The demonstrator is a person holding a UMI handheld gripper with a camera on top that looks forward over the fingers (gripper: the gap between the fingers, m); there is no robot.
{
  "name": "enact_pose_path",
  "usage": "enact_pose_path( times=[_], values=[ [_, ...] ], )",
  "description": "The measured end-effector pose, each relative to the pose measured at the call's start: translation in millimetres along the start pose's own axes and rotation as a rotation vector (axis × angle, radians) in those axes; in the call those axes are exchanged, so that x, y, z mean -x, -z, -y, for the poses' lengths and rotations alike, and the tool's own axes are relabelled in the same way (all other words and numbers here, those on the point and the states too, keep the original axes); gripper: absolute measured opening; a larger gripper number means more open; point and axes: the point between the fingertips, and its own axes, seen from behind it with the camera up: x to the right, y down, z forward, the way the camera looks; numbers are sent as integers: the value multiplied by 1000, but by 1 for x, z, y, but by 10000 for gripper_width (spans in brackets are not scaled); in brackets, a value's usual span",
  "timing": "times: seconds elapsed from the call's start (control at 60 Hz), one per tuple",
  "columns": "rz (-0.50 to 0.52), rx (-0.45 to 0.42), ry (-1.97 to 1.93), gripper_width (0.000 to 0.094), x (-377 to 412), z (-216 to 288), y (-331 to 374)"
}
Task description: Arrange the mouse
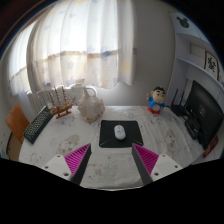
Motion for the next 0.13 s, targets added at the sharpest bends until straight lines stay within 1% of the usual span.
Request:
enact_pose_path(
  times=[0.067, 0.133],
  values=[
    [-46, -25, 24, 850, -5, 9, 0],
    [-67, -41, 33, 848, -4, 18, -3]
  ],
)
